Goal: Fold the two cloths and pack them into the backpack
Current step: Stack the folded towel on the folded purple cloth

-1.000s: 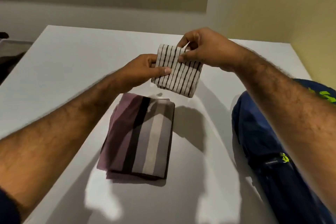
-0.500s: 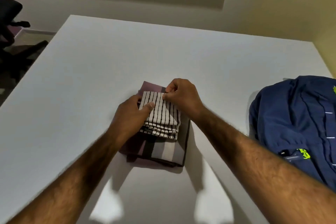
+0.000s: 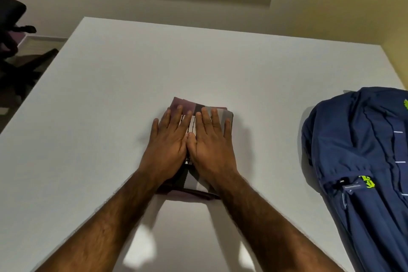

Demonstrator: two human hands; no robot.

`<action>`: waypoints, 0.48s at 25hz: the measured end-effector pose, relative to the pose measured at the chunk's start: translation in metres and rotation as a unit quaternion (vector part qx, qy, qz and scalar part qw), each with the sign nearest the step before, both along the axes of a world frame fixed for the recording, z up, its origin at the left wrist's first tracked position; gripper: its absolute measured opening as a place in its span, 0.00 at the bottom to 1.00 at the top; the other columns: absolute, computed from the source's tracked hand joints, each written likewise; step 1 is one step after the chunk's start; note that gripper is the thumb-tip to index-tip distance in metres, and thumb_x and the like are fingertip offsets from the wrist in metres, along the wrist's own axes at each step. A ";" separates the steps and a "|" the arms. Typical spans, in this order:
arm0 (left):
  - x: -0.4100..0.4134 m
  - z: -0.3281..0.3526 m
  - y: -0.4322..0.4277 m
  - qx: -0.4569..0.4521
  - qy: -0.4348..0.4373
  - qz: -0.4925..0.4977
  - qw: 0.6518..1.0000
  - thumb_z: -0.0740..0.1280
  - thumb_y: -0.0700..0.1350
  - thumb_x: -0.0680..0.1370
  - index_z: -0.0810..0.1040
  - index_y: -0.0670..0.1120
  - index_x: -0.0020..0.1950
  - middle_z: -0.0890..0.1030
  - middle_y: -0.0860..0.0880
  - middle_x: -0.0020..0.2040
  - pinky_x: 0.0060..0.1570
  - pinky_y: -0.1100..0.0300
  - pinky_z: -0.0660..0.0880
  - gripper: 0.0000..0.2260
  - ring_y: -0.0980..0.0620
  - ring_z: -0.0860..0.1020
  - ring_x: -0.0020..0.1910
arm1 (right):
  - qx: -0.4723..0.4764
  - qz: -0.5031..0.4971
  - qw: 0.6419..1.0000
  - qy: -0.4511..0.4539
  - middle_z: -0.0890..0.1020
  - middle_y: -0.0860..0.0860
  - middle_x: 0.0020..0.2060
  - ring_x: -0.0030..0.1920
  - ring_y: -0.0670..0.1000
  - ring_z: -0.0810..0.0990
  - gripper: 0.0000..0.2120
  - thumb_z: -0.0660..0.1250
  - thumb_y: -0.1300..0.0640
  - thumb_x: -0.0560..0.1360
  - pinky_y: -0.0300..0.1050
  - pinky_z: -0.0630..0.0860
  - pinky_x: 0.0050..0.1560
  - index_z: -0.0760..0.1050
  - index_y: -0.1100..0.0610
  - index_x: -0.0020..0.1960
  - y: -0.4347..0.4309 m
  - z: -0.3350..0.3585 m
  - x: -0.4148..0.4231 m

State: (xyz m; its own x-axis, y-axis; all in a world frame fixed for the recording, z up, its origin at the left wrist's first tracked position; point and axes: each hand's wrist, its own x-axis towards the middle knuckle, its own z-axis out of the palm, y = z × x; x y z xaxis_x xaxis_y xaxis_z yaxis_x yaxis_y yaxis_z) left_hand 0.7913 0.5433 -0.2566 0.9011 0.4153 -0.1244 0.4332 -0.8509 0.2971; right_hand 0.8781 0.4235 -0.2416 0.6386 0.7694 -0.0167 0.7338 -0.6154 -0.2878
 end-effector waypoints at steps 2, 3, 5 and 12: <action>0.002 0.003 -0.001 0.006 0.008 0.002 1.000 0.33 0.62 0.81 0.36 0.56 0.82 0.32 0.54 0.81 0.78 0.44 0.32 0.30 0.52 0.31 0.80 | -0.015 0.007 1.000 -0.007 0.48 0.53 0.82 0.82 0.53 0.39 0.33 0.36 0.43 0.82 0.59 0.35 0.79 0.48 0.56 0.83 0.001 0.000 0.001; 0.002 0.004 -0.001 0.013 0.017 -0.001 1.000 0.32 0.62 0.80 0.35 0.56 0.82 0.31 0.54 0.81 0.77 0.43 0.31 0.31 0.51 0.31 0.80 | -0.022 0.010 1.000 -0.006 0.47 0.53 0.82 0.82 0.53 0.39 0.34 0.34 0.43 0.81 0.59 0.35 0.79 0.47 0.56 0.83 0.001 0.000 0.002; 0.002 0.006 -0.003 0.025 0.027 -0.002 0.999 0.34 0.61 0.81 0.34 0.55 0.82 0.31 0.53 0.81 0.77 0.42 0.31 0.29 0.51 0.30 0.80 | -0.021 0.009 1.000 -0.008 0.48 0.53 0.82 0.82 0.53 0.40 0.34 0.33 0.43 0.80 0.58 0.36 0.79 0.46 0.56 0.83 -0.001 0.002 0.001; -0.003 0.031 -0.021 0.074 -0.007 0.028 0.997 0.49 0.58 0.86 0.37 0.51 0.83 0.33 0.49 0.82 0.74 0.46 0.26 0.30 0.47 0.32 0.80 | 0.045 0.003 0.999 0.003 0.52 0.56 0.82 0.82 0.56 0.47 0.32 0.46 0.41 0.84 0.60 0.49 0.80 0.50 0.57 0.83 -0.018 0.033 0.003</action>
State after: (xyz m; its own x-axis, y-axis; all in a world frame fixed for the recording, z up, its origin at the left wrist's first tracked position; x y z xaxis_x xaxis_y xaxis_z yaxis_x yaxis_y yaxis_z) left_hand 0.7881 0.5224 -0.2254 0.8773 0.4779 -0.0448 0.4777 -0.8605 0.1769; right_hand 0.8812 0.4051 -0.2090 0.6338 0.7720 0.0480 0.7357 -0.5824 -0.3458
